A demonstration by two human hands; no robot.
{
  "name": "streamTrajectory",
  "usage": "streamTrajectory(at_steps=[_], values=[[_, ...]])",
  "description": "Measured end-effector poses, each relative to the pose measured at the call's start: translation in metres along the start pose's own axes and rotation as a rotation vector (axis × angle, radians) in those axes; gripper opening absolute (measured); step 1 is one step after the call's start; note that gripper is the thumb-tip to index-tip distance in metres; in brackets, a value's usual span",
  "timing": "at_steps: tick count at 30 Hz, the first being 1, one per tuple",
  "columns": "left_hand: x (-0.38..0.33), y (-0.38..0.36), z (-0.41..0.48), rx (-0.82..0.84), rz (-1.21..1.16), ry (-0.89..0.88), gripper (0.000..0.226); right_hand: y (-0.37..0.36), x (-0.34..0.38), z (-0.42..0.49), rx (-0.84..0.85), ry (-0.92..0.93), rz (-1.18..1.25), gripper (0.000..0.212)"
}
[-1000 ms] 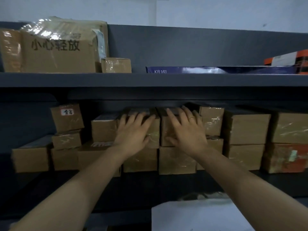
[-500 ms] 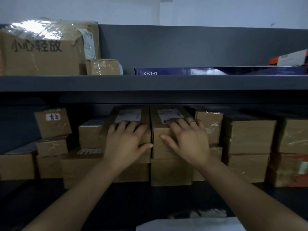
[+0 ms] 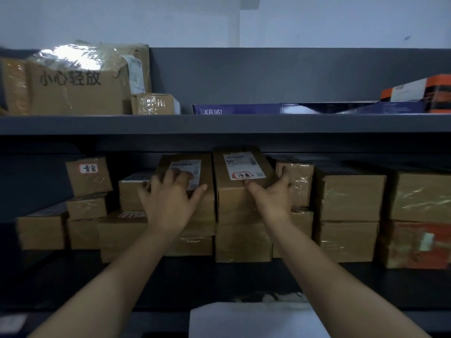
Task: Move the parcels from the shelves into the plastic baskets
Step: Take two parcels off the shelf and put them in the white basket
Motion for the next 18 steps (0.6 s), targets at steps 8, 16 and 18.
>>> streamTrajectory(at_steps=[8, 16, 18], values=[[0.022, 0.001, 0.006, 0.174, -0.292, 0.145, 0.034, 0.005, -0.015, 0.001, -0.028, 0.004, 0.132, 0.051], [0.041, 0.006, -0.016, 0.17, -0.787, 0.799, 0.062, 0.003, -0.023, -0.007, 0.053, -0.219, 0.357, 0.031], [0.047, 0.006, -0.02, 0.191, -0.907, 0.895, 0.054, 0.005, -0.024, -0.01, 0.077, -0.271, 0.375, 0.036]])
Point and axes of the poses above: each hand's wrist, its own z-axis towards the middle knuckle, its own y-axis out of the back of the hand, x = y × z, the point moved 4 cm from there along z, towards the middle knuckle, and after that the axes turned 15 degrees about -x, right-handed, at the moved point
